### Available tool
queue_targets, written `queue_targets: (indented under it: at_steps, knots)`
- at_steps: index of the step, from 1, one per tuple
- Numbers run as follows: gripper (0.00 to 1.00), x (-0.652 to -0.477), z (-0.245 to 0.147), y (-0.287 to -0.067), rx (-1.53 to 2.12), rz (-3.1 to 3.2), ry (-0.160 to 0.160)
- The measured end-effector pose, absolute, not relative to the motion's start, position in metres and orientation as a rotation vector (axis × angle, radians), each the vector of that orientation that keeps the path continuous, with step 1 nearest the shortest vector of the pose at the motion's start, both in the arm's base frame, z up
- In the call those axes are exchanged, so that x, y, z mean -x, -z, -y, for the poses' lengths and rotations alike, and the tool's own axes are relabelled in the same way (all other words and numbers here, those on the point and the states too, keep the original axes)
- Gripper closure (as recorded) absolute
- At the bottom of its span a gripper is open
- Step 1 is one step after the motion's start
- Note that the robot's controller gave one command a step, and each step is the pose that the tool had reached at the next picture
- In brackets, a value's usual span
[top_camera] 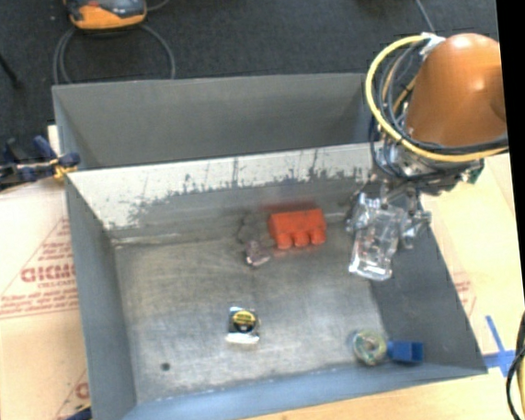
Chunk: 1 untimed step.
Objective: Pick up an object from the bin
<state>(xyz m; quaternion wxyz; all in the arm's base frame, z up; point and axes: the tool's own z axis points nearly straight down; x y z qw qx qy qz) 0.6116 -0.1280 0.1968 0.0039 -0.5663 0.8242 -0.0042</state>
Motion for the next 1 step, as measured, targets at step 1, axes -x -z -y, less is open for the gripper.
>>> queue_targets:
  at_steps: [1]
  knots:
    - [1.0, -0.6354, 0.1289, -0.3102, 2.174, -2.261, 0.007]
